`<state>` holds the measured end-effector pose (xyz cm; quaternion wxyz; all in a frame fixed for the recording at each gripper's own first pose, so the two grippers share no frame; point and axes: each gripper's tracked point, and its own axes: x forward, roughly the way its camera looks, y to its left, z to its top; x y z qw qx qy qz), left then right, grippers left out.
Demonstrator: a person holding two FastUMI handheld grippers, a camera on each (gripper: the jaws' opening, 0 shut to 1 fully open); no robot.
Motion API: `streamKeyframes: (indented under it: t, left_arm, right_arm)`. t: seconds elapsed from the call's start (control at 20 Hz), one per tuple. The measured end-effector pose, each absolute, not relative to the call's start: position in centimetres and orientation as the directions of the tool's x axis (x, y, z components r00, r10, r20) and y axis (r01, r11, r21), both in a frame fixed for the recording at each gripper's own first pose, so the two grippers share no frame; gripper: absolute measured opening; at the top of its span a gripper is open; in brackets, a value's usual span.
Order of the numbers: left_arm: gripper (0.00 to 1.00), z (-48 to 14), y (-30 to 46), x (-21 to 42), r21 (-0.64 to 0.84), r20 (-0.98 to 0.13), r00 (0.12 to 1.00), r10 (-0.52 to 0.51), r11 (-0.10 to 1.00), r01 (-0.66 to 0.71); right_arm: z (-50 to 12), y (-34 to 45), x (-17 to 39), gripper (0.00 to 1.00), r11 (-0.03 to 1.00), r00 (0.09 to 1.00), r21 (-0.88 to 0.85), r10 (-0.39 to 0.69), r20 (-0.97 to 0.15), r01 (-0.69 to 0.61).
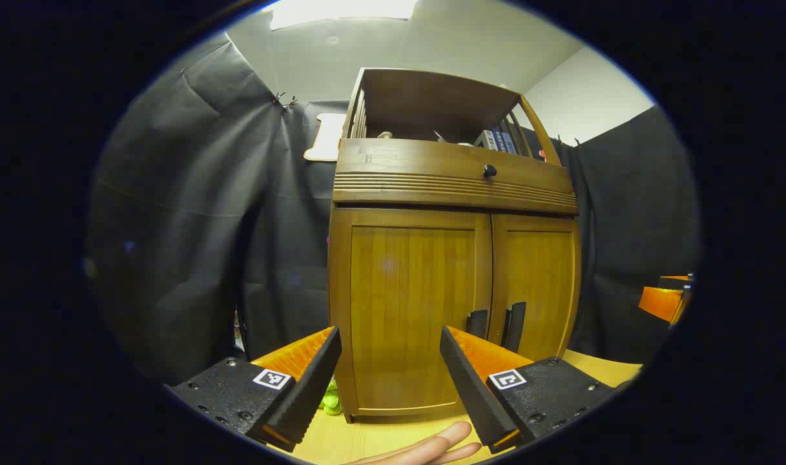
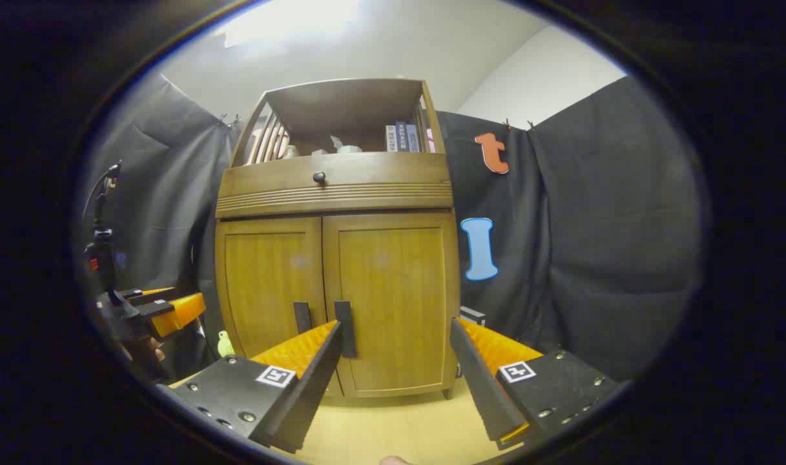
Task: Open the right door of the double-door shoe cabinet with the right hand, and open the left door with the left hand.
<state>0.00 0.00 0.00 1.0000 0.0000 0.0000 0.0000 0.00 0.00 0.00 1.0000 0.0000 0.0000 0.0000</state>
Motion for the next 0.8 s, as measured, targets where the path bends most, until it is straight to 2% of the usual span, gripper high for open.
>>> streamKeyframes:
  t: [0.1, 0.15, 0.2, 0.25, 0.75, 0.8]
  left_arm:
    - [0.96, 0.1, -0.1, -0.1, -0.002, 0.003, 1.0, -0.006, 1.0, 0.006]
    - [0.92, 0.1, -0.1, -0.2, -0.002, 0.003, 1.0, -0.01, 1.0, 0.01]
    - [0.96, 0.2, -0.2, -0.2, -0.002, 0.006, 1.0, -0.014, 1.0, 0.014]
    - [0.92, 0.2, -0.2, -0.3, -0.002, 0.01, 1.0, -0.018, 1.0, 0.018]
    - [0.92, -0.2, -0.3, 0.1, 0.002, -0.003, 1.0, -0.029, 1.0, 0.029]
    - [0.96, -0.2, -0.3, 0.1, 0.002, -0.004, 1.0, -0.03, 1.0, 0.03]
  right_arm:
    - [-0.2, 0.0, 0.1, 0.99, 1.0, 1.0, -0.011, 0.0, -0.003, 0.0]
    - [-0.3, 0.0, 0.2, 0.99, 1.0, 1.0, -0.02, -0.001, -0.003, 0.001]
    - [-0.4, 0.1, 0.2, 0.99, 1.0, 1.0, -0.028, 0.0, -0.002, 0.0]
    - [-0.5, 0.3, 0.4, 0.99, 0.999, 1.0, -0.036, 0.004, -0.002, -0.004]
    - [-3.2, 4.0, 4.3, 0.99, 0.996, 0.996, -0.051, 0.076, -0.039, -0.078]
    - [-3.5, 4.4, 4.9, 1.0, 0.995, 0.996, -0.048, 0.081, -0.044, -0.083]
